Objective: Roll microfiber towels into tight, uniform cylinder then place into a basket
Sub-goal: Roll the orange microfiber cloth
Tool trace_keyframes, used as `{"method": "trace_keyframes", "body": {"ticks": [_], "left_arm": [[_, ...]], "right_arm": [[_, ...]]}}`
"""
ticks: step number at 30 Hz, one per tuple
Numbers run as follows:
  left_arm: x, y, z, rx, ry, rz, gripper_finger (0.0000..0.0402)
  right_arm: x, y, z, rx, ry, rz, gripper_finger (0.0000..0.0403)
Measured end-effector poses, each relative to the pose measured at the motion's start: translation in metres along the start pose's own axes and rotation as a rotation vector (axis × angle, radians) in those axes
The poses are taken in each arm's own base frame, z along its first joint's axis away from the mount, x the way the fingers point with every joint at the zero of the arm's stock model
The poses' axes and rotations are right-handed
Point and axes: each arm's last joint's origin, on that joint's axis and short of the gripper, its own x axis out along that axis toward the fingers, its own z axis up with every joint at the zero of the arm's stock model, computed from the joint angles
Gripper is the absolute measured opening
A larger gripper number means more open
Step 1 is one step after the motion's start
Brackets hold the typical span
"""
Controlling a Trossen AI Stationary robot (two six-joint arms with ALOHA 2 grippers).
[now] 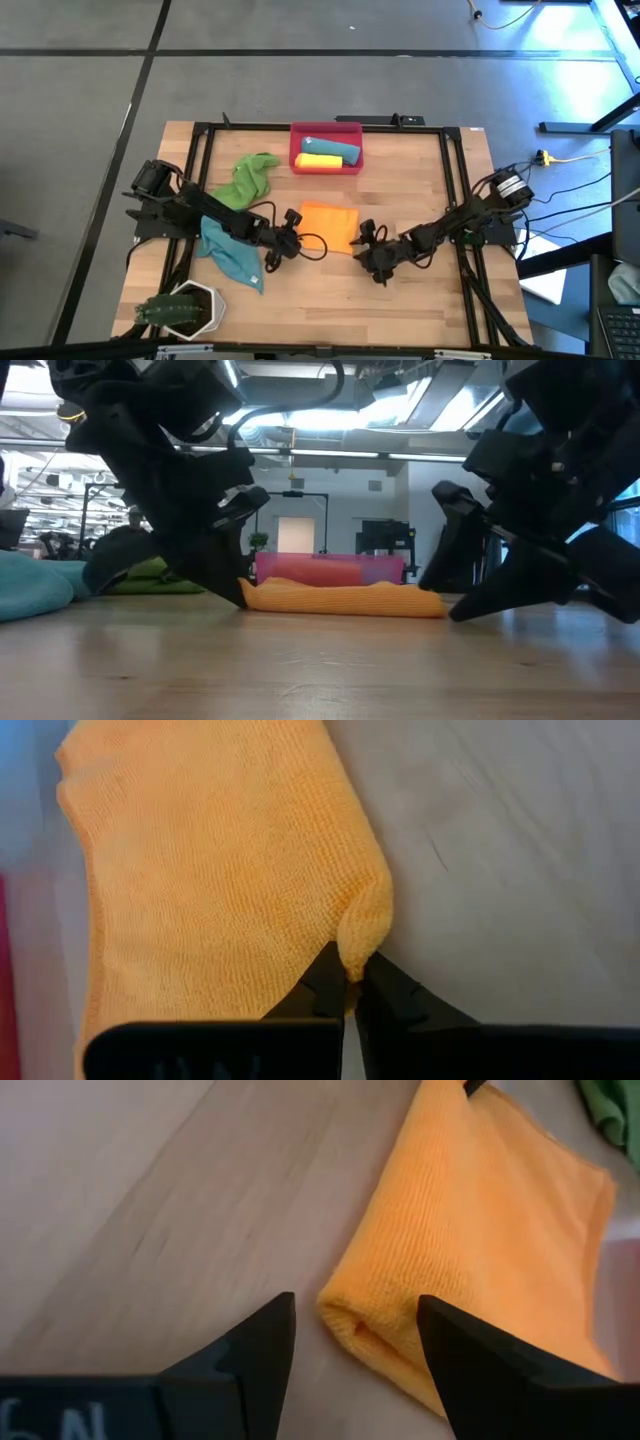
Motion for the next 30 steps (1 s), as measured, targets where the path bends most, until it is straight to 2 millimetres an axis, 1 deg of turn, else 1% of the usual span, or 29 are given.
{"method": "trace_keyframes", "body": {"ticks": [9, 12, 16, 23, 26, 28, 30], "left_arm": [[0.0005, 0.0015, 0.0005, -0.024, -0.013, -0.012, 0.0001], [0.0005, 0.0015, 0.0005, -0.025, -0.014, -0.012, 0.0001], [0.0004, 0.0015, 0.0006, -0.029, -0.015, -0.013, 0.0001], [0.0004, 0.0014, 0.0007, -0.030, -0.016, -0.015, 0.0001], [0.0003, 0.0013, 0.0009, -0.031, -0.019, -0.020, 0.0001], [0.0002, 0.0010, 0.0014, -0.040, -0.027, -0.037, 0.0001], [0.0001, 0.0005, 0.0022, -0.055, -0.039, -0.059, 0.0001]], "right_arm": [[0.0062, 0.0025, -0.0044, -0.052, 0.037, -0.058, 0.0213], [0.0072, 0.0029, -0.0056, -0.057, 0.046, -0.066, 0.0202], [0.0074, 0.0028, -0.0059, -0.050, 0.045, -0.066, 0.0159], [0.0058, 0.0058, -0.0055, -0.053, 0.044, -0.076, 0.0061], [0.0050, 0.0067, -0.0054, -0.004, 0.040, -0.075, 0.0022], [0.0037, 0.0063, -0.0043, 0.033, 0.031, -0.063, 0.0010], [0.0013, 0.0056, -0.0036, 0.064, 0.025, -0.049, 0.0014]]}}
